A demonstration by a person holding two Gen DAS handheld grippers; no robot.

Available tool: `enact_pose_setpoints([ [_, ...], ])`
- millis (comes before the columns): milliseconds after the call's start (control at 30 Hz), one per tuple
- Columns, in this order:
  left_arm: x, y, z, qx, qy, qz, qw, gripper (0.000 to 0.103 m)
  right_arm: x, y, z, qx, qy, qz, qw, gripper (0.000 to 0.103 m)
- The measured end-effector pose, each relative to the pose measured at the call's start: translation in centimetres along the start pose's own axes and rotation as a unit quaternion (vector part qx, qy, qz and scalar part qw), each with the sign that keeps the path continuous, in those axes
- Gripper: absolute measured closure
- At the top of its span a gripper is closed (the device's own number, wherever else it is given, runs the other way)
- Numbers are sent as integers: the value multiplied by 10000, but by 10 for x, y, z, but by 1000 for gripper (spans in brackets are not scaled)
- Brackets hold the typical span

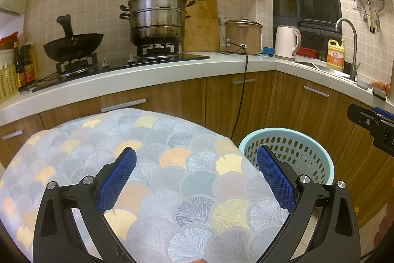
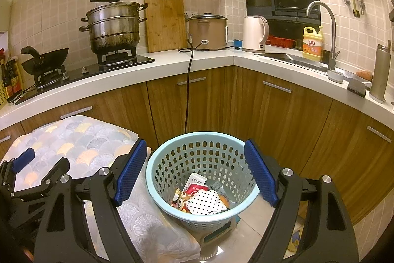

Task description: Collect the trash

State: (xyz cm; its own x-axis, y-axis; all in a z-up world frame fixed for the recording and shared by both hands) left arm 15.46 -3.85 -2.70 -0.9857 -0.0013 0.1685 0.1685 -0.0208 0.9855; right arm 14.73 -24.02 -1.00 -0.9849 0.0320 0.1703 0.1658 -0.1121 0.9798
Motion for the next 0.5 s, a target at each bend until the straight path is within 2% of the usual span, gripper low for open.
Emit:
enact_pose_setpoints([
  [500, 0, 0, 0, 15, 2, 1, 10000, 8, -2, -3, 1, 8, 10, 20, 10000, 26],
])
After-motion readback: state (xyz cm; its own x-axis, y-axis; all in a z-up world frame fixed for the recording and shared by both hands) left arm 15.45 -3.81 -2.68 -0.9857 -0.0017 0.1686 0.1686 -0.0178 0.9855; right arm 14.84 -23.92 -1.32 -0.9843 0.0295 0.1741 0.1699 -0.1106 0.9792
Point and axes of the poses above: each gripper's, at about its wrist camera, not at the fingertips, and x roughly against the way its jaws point, z to its left, y to its top, the point moved 7 cm from there along -x, roughly the way its jaws point, and after that the axes turned 14 degrees about -z, right-handed, at the moved point
